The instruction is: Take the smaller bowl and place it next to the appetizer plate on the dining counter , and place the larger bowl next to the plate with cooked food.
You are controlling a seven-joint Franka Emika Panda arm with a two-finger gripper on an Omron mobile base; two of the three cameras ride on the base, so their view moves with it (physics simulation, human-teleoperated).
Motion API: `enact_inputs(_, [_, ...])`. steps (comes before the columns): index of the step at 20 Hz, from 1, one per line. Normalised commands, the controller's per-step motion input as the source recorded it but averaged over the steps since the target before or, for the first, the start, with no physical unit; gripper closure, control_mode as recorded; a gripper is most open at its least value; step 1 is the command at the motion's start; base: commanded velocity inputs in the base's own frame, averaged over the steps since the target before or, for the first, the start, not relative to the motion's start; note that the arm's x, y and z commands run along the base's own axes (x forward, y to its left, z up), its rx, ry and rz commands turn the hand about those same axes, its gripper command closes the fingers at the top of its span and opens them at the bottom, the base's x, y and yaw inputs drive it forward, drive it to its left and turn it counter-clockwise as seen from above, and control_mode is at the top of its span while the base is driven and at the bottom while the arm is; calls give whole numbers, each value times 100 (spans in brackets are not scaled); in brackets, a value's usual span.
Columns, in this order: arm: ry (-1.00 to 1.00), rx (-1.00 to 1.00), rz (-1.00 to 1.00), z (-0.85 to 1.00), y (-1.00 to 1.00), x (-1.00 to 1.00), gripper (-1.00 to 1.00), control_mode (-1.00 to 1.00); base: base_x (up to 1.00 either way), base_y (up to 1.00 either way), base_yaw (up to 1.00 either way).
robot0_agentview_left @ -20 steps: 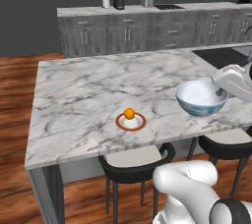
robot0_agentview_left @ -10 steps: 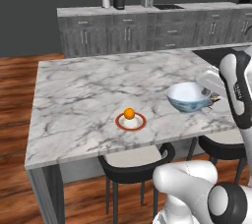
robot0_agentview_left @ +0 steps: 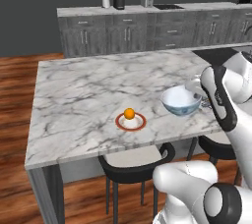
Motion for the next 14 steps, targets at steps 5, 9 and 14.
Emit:
enact_inputs(5, [0, -1, -1, -38, 11, 32, 100, -100, 0, 0, 0])
enact_inputs(9, [0, 0, 0, -33, 1, 48, 100, -100, 0, 0, 0])
enact_inputs(14, [0, 0, 0, -43, 1, 64, 100, -100, 0, 0, 0])
